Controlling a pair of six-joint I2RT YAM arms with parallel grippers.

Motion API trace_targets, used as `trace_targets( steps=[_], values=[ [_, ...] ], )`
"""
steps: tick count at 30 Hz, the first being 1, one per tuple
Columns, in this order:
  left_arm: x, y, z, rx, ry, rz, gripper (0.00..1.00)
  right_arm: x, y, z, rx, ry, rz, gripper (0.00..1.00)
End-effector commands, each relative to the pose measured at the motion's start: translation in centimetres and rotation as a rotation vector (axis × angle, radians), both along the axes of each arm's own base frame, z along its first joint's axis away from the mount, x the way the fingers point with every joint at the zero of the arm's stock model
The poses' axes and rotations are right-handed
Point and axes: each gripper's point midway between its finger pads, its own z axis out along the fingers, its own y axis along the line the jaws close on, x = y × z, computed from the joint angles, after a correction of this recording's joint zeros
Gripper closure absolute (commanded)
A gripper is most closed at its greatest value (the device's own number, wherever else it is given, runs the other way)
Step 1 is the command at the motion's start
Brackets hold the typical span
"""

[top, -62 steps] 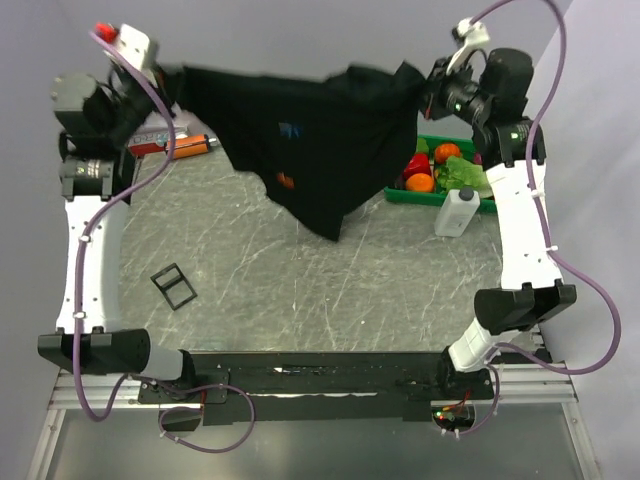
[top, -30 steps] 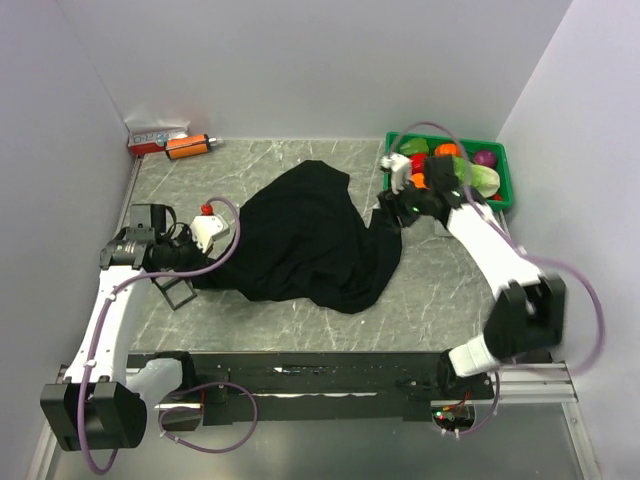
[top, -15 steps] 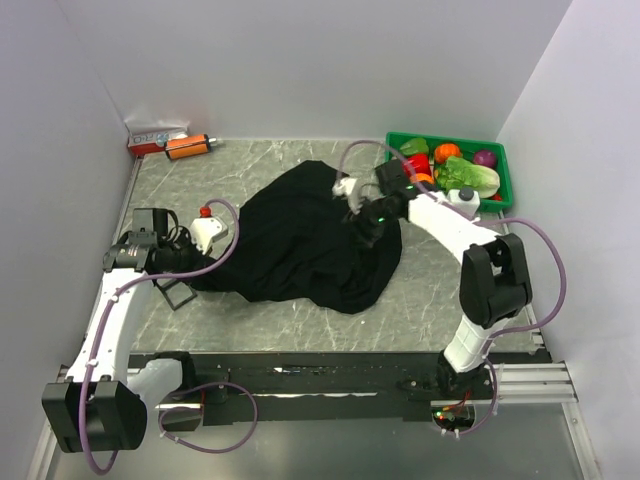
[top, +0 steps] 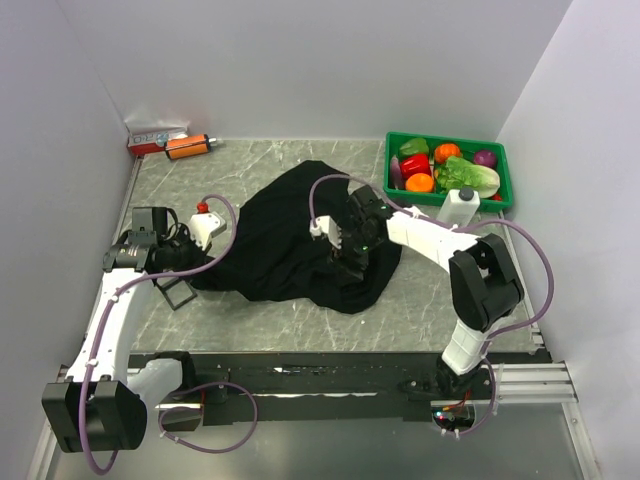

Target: Remove the brooch from the garment

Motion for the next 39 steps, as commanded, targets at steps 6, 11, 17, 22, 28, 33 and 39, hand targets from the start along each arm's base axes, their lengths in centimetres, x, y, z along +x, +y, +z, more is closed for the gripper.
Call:
trace_targets(
  steps=[6, 11, 17, 22, 28, 33, 39],
  values=[
    [1.0, 0.1, 1.0, -0.008, -0.038, 0.012, 0.99, -0.3, 1.2, -1.8, -0.079, -0.049, 0.036, 0.37],
    [2.0, 1.0, 1.1, 0.033, -0.069, 0.045, 0.99, 3.7, 1.0, 1.0, -0.097, -0.232, -0.062, 0.94],
    [9.8, 3.5, 7.5, 0.041, -0.312, 0.218, 0.99, 13.9, -3.4, 17.1, 0.095, -0.521, -0.348, 1.0],
    [18.9, 6.8, 21.1, -0.021, -0.609, 0.42, 0.99, 21.3, -10.5, 31.1, 0.211, -0.788, -0.615, 1.0],
    [24.5, 6.9, 39.3, -0.182, -0.98, 0.444, 0.99, 22.2, -15.2, 47.3, 0.366, -1.247, -0.782, 1.0],
    [21.2, 5.8, 48.6, -0.237, -1.272, 0.367, 0.99, 20.1, -19.1, 53.7, 0.436, -1.431, -0.907, 1.0],
    [12.5, 4.9, 55.3, -0.202, -1.522, 0.302, 0.99, 14.4, -20.9, 57.6, 0.493, -1.49, -0.946, 1.0]
  ],
)
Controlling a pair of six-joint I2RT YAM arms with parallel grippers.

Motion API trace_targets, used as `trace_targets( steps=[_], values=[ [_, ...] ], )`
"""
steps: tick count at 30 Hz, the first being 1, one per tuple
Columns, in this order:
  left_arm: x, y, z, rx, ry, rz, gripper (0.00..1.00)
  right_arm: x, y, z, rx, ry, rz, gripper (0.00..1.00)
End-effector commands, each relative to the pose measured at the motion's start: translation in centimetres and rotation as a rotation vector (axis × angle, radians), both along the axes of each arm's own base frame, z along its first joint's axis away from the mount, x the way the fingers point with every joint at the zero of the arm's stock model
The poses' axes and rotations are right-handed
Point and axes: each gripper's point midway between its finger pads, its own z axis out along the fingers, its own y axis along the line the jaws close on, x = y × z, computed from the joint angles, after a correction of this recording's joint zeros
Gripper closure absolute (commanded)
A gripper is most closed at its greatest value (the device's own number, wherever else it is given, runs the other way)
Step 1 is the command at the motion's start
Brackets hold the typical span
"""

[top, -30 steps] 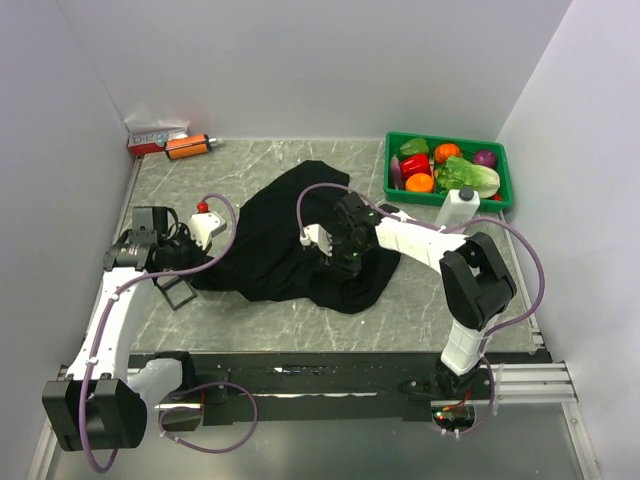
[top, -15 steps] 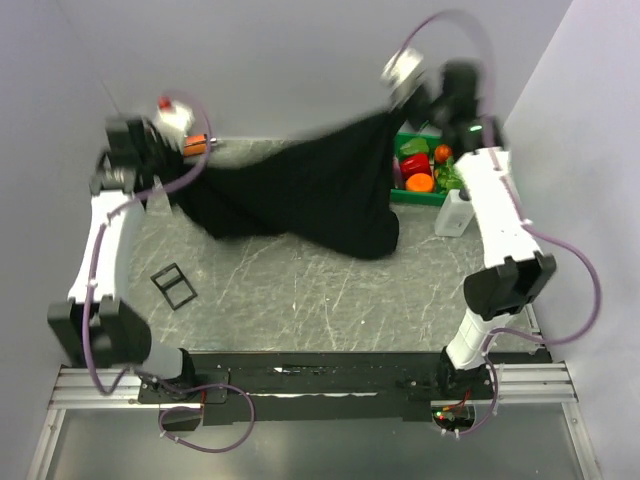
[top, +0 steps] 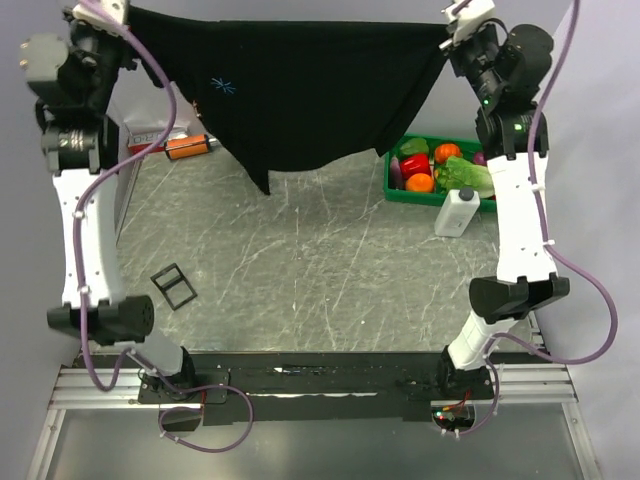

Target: Remove the brooch from the garment

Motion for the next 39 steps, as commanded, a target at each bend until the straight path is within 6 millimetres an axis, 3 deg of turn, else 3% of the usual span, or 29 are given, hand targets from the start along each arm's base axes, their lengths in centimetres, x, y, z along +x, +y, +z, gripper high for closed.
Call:
trace_targets(
  steps=[1, 3, 4, 6, 7, 9, 10, 12, 15, 17, 18, 19, 21, 22, 23, 24, 25, 26, 27, 29, 30, 32, 33, 34, 35, 36, 37, 38, 39],
  values=[
    [-9.0, -0.2, 9.7, 0.045, -0.308, 0.03, 0.99, -9.4, -3.0, 9.4, 0.082, -0.242, -0.069, 1.0],
    [-10.9, 0.0, 10.6, 0.05, -0.333, 0.055, 0.99, -10.8, -3.0, 8.8, 0.088, -0.223, -0.061, 1.0],
    [-13.0, -0.1, 11.7, 0.06, -0.373, 0.066, 0.99, -12.8, -3.1, 9.4, 0.092, -0.241, -0.06, 1.0],
    [-14.6, 0.0, 12.3, 0.076, -0.396, 0.081, 0.99, -14.8, -3.3, 9.7, 0.092, -0.244, -0.06, 1.0],
    [-16.3, -0.1, 12.9, 0.096, -0.422, 0.094, 0.99, -16.9, -3.4, 10.4, 0.089, -0.268, -0.057, 1.0],
    [-17.7, -0.2, 13.5, 0.109, -0.441, 0.105, 0.99, -18.6, -3.4, 10.5, 0.075, -0.268, -0.049, 1.0],
    [-18.9, -0.7, 13.9, 0.117, -0.457, 0.095, 0.99, -20.5, -3.6, 11.0, 0.072, -0.292, -0.049, 1.0],
    [-19.7, -1.5, 13.8, 0.132, -0.454, 0.064, 0.99, -23.1, -3.8, 11.6, 0.068, -0.327, -0.051, 1.0],
    [-20.1, -3.0, 12.9, 0.15, -0.431, -0.014, 0.99, -24.4, -3.9, 11.3, 0.06, -0.334, -0.051, 1.0],
    [-19.5, -3.6, 11.9, 0.151, -0.401, -0.055, 0.99, -23.6, -3.8, 9.9, 0.034, -0.303, -0.051, 1.0],
    [-18.0, -3.8, 10.3, 0.155, -0.354, -0.07, 0.99, -23.7, -3.8, 9.3, 0.026, -0.297, -0.048, 1.0],
    [-17.2, -3.9, 9.4, 0.156, -0.328, -0.079, 0.99, -21.9, -3.4, 7.1, -0.003, -0.25, -0.038, 1.0],
    [-14.0, -4.3, 5.3, 0.179, -0.219, -0.111, 0.99, -21.0, -3.1, 4.9, -0.03, -0.221, -0.034, 1.0],
    [-13.0, -4.7, 3.4, 0.215, -0.17, -0.133, 0.99, -18.7, -2.8, 1.3, -0.043, -0.141, -0.024, 1.0],
    [-10.6, -5.9, -1.5, 0.261, -0.062, -0.21, 0.99, -17.8, -2.6, -0.1, -0.057, -0.117, -0.018, 1.0],
    [-10.2, -6.1, -3.4, 0.288, -0.03, -0.225, 0.99, -16.8, -2.5, -2.0, -0.08, -0.083, -0.016, 1.0],
    [-9.3, -6.2, -5.1, 0.277, -0.009, -0.235, 0.99, -14.8, -2.3, -6.1, -0.09, 0.004, -0.011, 1.0],
    [-7.4, -6.1, -9.6, 0.253, 0.085, -0.249, 0.99, -13.9, -2.1, -7.7, -0.089, 0.03, -0.003, 1.0],
    [-6.1, -6.0, -12.0, 0.249, 0.137, -0.256, 0.99, -12.1, -1.8, -12.0, -0.095, 0.129, 0.012, 1.0],
    [-3.8, -5.9, -17.6, 0.229, 0.259, -0.272, 0.99, -10.3, -1.3, -15.8, -0.1, 0.205, 0.034, 1.0],
    [-2.0, -5.9, -20.8, 0.217, 0.335, -0.283, 0.99, -8.7, -1.2, -19.8, -0.093, 0.292, 0.034, 1.0],
    [-0.1, -5.8, -24.6, 0.185, 0.423, -0.295, 0.99, -6.9, -1.3, -23.2, -0.106, 0.365, 0.021, 1.0],
    [1.6, -5.8, -27.7, 0.155, 0.499, -0.308, 0.99, -5.2, -1.4, -25.8, -0.118, 0.421, 0.012, 1.0],
    [2.5, -5.9, -29.2, 0.134, 0.539, -0.313, 0.99, -4.2, -1.4, -27.0, -0.123, 0.448, 0.006, 1.0],
    [3.5, -5.9, -29.4, 0.115, 0.557, -0.314, 0.99, -3.3, -1.5, -27.8, -0.126, 0.467, -0.007, 1.0],
    [5.1, -5.9, -32.3, 0.073, 0.632, -0.323, 0.99, -1.4, -1.8, -29.1, -0.126, 0.501, -0.031, 1.0],
    [6.0, -5.9, -33.1, 0.051, 0.658, -0.322, 0.99, -0.4, -1.9, -29.6, -0.126, 0.515, -0.043, 1.0],
    [7.1, -5.9, -32.3, 0.038, 0.65, -0.323, 0.99, 0.5, -2.1, -30.0, -0.125, 0.528, -0.055, 1.0],
    [8.4, -5.9, -34.6, 0.005, 0.701, -0.327, 0.99, 2.4, -2.2, -30.5, -0.121, 0.539, -0.076, 1.0]
  ],
)
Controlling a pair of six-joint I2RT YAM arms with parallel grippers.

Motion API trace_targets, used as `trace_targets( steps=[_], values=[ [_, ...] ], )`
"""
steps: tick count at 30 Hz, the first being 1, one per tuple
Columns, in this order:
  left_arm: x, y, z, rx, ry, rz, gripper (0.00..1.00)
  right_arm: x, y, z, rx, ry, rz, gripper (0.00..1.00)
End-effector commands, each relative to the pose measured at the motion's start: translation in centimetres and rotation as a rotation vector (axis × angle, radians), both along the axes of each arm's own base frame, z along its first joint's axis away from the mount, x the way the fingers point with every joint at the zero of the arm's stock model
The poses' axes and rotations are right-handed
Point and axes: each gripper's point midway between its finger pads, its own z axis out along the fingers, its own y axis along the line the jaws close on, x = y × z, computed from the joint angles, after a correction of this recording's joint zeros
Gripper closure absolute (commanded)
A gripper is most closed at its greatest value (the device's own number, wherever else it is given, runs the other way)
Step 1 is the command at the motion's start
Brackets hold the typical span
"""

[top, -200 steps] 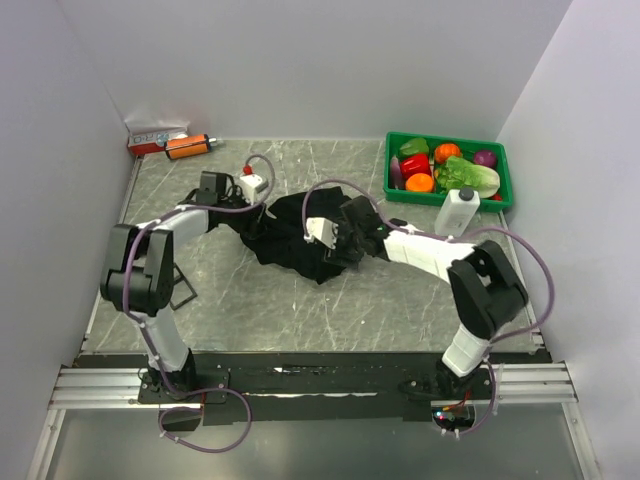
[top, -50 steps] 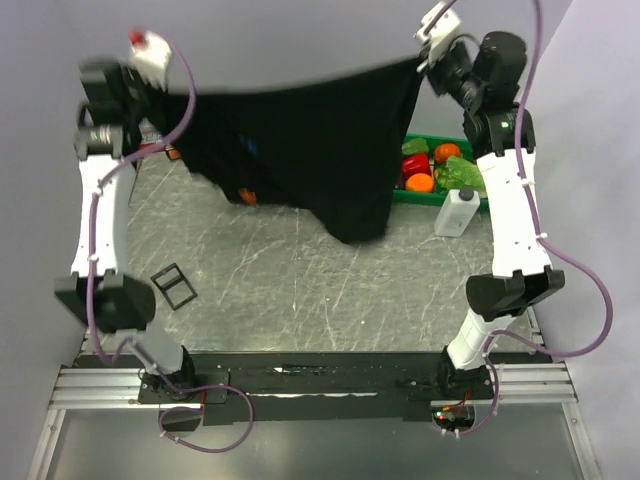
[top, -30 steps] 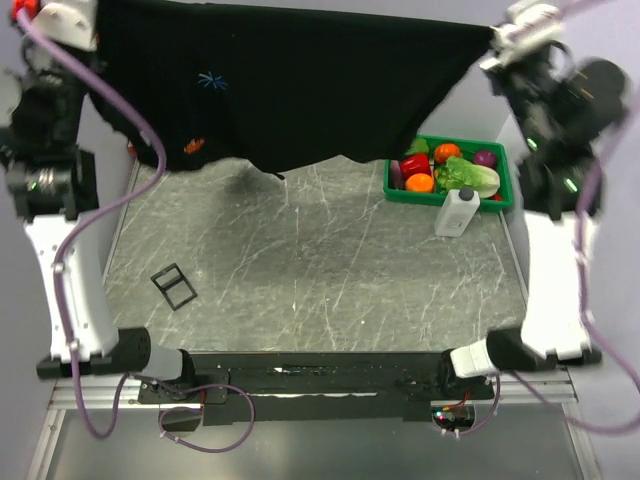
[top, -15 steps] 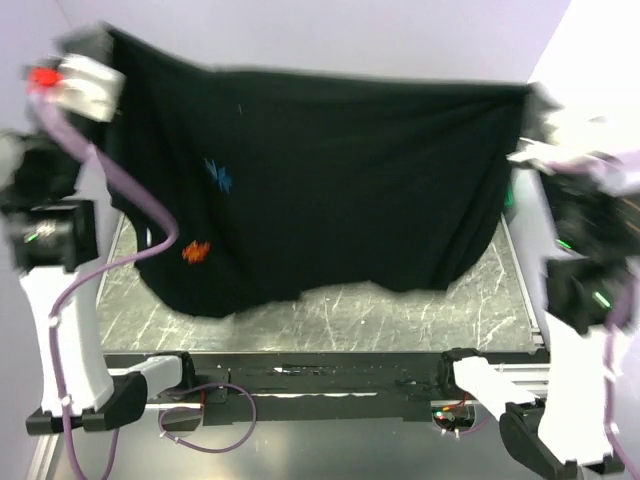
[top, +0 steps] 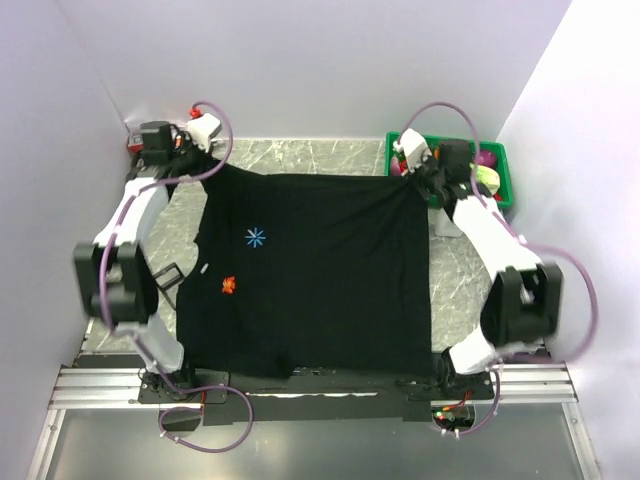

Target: Remove the brooch from the garment

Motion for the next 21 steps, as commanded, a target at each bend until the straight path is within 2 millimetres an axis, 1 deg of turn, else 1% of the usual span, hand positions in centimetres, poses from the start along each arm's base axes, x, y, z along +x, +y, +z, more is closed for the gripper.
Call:
trace_targets(
  steps=[1, 2, 3, 4, 5, 6, 7, 8, 9, 10, 11, 12, 13, 14, 15, 16, 17, 18, 19, 20, 21],
  values=[
    [4.6, -0.5, 2.7, -0.086, -0.05, 0.009, 0.99, 6.4, -1.0, 5.1, -0.015, -0.164, -0.084, 1.0],
    [5.6, -0.3, 3.5, -0.092, -0.069, 0.019, 0.99, 7.9, -1.0, 3.0, -0.023, -0.125, -0.09, 1.0],
    [6.8, -0.1, 1.8, -0.107, -0.039, 0.041, 0.99, 9.2, -1.1, 4.3, -0.024, -0.154, -0.107, 1.0],
    [7.6, 0.3, 1.3, -0.101, -0.031, 0.07, 0.99, 10.1, -1.5, 4.0, -0.04, -0.152, -0.139, 1.0],
    [8.6, 0.6, 2.2, -0.095, -0.052, 0.08, 0.99, 11.4, -1.5, 1.6, -0.058, -0.108, -0.155, 1.0],
    [9.5, 0.9, 0.3, -0.091, -0.016, 0.095, 0.99, 12.7, -1.6, 3.3, -0.059, -0.145, -0.177, 1.0],
    [10.2, 1.4, 0.7, -0.083, -0.031, 0.122, 0.99, 13.3, -2.4, 3.1, -0.079, -0.137, -0.229, 1.0],
    [10.6, 1.6, 0.2, -0.081, -0.027, 0.135, 0.99, 14.2, -2.4, 1.4, -0.071, -0.103, -0.252, 1.0],
    [10.9, 1.7, 0.3, -0.083, -0.038, 0.146, 0.92, 15.0, -2.3, 3.2, -0.052, -0.134, -0.263, 0.87],
    [10.8, 1.7, 0.3, -0.083, -0.036, 0.146, 0.68, 15.1, -2.1, 3.2, -0.04, -0.12, -0.263, 0.76],
    [10.7, 1.8, 0.3, -0.086, -0.033, 0.147, 0.6, 14.8, -1.3, 3.0, -0.02, -0.088, -0.234, 0.66],
    [10.3, 1.6, 1.2, -0.103, -0.04, 0.153, 0.5, 14.4, -0.5, 3.6, 0.011, -0.081, -0.224, 0.55],
    [9.8, 1.6, 1.4, -0.113, -0.035, 0.159, 0.42, 13.9, 0.7, 4.1, 0.042, -0.074, -0.188, 0.51],
    [8.8, 1.2, 3.7, -0.133, -0.066, 0.147, 0.41, 12.7, 2.0, 5.7, 0.087, -0.078, -0.141, 0.47],
    [8.0, 1.0, 4.7, -0.158, -0.069, 0.147, 0.4, 11.7, 3.7, 5.7, 0.102, -0.064, -0.102, 0.44],
    [6.9, 0.7, 4.5, -0.173, -0.055, 0.147, 0.35, 10.8, 4.7, 6.2, 0.116, -0.063, -0.076, 0.42],
    [5.0, 0.6, 7.8, -0.189, -0.111, 0.145, 0.32, 9.4, 5.7, 8.4, 0.141, -0.094, -0.047, 0.39],
    [3.8, 0.4, 8.4, -0.205, -0.116, 0.142, 0.31, 8.2, 6.7, 7.9, 0.146, -0.074, -0.023, 0.38],
    [2.2, 0.1, 6.7, -0.209, -0.075, 0.14, 0.29, 7.0, 8.4, 8.3, 0.158, -0.071, 0.012, 0.37],
    [-0.1, -0.2, 8.6, -0.213, -0.101, 0.122, 0.29, 5.4, 9.3, 9.7, 0.185, -0.081, 0.036, 0.37],
    [-1.7, -1.1, 8.0, -0.217, -0.074, 0.067, 0.29, 3.8, 10.5, 8.2, 0.203, -0.019, 0.077, 0.37]
  ],
)
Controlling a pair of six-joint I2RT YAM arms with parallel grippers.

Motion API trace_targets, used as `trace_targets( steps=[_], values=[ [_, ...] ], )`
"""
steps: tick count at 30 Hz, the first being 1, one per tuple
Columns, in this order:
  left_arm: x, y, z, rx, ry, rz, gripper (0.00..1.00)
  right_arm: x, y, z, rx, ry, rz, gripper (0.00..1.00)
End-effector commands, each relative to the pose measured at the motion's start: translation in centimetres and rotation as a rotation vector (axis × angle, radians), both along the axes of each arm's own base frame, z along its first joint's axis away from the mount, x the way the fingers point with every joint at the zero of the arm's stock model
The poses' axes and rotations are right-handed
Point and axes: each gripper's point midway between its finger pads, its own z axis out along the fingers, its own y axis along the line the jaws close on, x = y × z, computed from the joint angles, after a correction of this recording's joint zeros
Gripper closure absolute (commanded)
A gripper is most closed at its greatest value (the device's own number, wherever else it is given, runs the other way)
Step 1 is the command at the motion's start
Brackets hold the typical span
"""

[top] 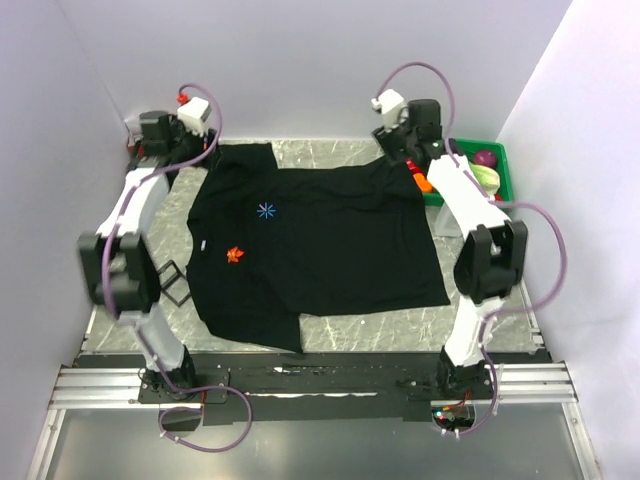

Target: Remove the brooch from the garment

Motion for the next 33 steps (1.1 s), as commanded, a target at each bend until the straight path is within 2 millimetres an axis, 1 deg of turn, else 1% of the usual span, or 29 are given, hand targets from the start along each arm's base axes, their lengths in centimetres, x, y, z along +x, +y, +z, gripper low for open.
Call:
trace_targets(
  steps=[1, 2, 3, 4, 5, 6, 7, 8, 9, 10, 11, 13, 14, 15, 16, 17, 18, 19, 20, 23, 25, 26, 27, 29, 33],
  values=[
    [-7.9, -2.7, 5.6, -0.066, -0.081, -0.118, 0.29, -7.7, 7.8, 5.8, 0.154, -0.02, 0.205, 0.37],
    [-10.4, -3.3, 4.7, -0.059, -0.032, -0.172, 0.29, -9.3, 8.6, 5.9, 0.181, -0.001, 0.231, 0.37],
    [-11.9, -3.9, 3.3, -0.07, 0.016, -0.207, 0.29, -10.8, 9.4, 3.5, 0.182, 0.065, 0.26, 0.37],
    [-13.8, -4.7, 0.6, -0.098, 0.095, -0.253, 0.29, -12.1, 10.3, 2.5, 0.185, 0.097, 0.289, 0.37],
    [-15.2, -4.9, -0.5, -0.095, 0.129, -0.273, 0.29, -13.7, 11.5, 2.2, 0.193, 0.113, 0.318, 0.37],
    [-16.7, -5.5, -2.3, -0.101, 0.199, -0.291, 0.3, -15.0, 11.8, -0.1, 0.191, 0.174, 0.334, 0.37],
    [-18.0, -5.6, -4.6, -0.103, 0.263, -0.297, 0.3, -16.5, 12.6, -1.1, 0.204, 0.22, 0.374, 0.37],
    [-18.7, -5.7, -5.9, -0.088, 0.292, -0.31, 0.3, -17.7, 13.3, -1.7, 0.202, 0.242, 0.406, 0.37],
    [-19.5, -5.9, -7.2, -0.078, 0.336, -0.318, 0.3, -19.0, 13.3, -3.9, 0.191, 0.296, 0.414, 0.37],
    [-20.4, -5.8, -8.8, -0.065, 0.382, -0.318, 0.31, -19.7, 13.2, -4.8, 0.19, 0.322, 0.418, 0.37],
    [-20.6, -5.6, -9.9, -0.045, 0.406, -0.324, 0.32, -20.9, 12.8, -6.8, 0.191, 0.379, 0.404, 0.38],
    [-21.0, -5.3, -11.4, -0.034, 0.441, -0.312, 0.33, -22.1, 12.1, -8.5, 0.176, 0.419, 0.384, 0.38],
    [-21.1, -5.7, -12.1, -0.011, 0.454, -0.305, 0.33, -22.9, 11.3, -10.2, 0.161, 0.454, 0.354, 0.39],
    [-21.1, -5.9, -12.5, 0.0, 0.457, -0.307, 0.32, -23.4, 10.9, -10.8, 0.158, 0.462, 0.34, 0.39],
    [-21.1, -5.9, -12.9, 0.014, 0.458, -0.305, 0.32, -23.9, 10.6, -10.6, 0.163, 0.457, 0.338, 0.39],
    [-21.1, -5.8, -13.6, 0.04, 0.469, -0.294, 0.32, -24.9, 10.3, -11.3, 0.161, 0.48, 0.344, 0.38],
    [-21.0, -6.1, -14.0, 0.06, 0.47, -0.297, 0.32, -25.3, 10.3, -11.4, 0.162, 0.482, 0.347, 0.39],
    [-20.7, -6.1, -14.3, 0.072, 0.458, -0.287, 0.32, -25.6, 10.2, -10.9, 0.167, 0.468, 0.349, 0.38],
    [-20.5, -6.2, -14.8, 0.093, 0.466, -0.274, 0.32, -26.1, 10.0, -11.2, 0.166, 0.476, 0.35, 0.38],
    [-19.8, -6.6, -15.8, 0.11, 0.475, -0.249, 0.33, -26.5, 9.6, -11.3, 0.155, 0.471, 0.353, 0.38],
    [-19.1, -6.0, -16.4, 0.15, 0.478, -0.214, 0.34, -26.6, 9.5, -11.2, 0.149, 0.467, 0.357, 0.38],
    [-18.9, -5.8, -17.1, 0.17, 0.493, -0.202, 0.35, -26.6, 9.5, -11.2, 0.147, 0.466, 0.357, 0.38],
    [-18.4, -5.3, -17.2, 0.195, 0.497, -0.179, 0.37, -26.5, 9.4, -11.1, 0.147, 0.464, 0.354, 0.38],
    [-18.5, -5.1, -18.2, 0.214, 0.54, -0.182, 0.38, -26.4, 9.5, -10.8, 0.145, 0.453, 0.358, 0.38],
    [-18.6, -5.4, -18.2, 0.225, 0.541, -0.195, 0.38, -26.2, 9.3, -10.7, 0.138, 0.444, 0.356, 0.38]
  ],
)
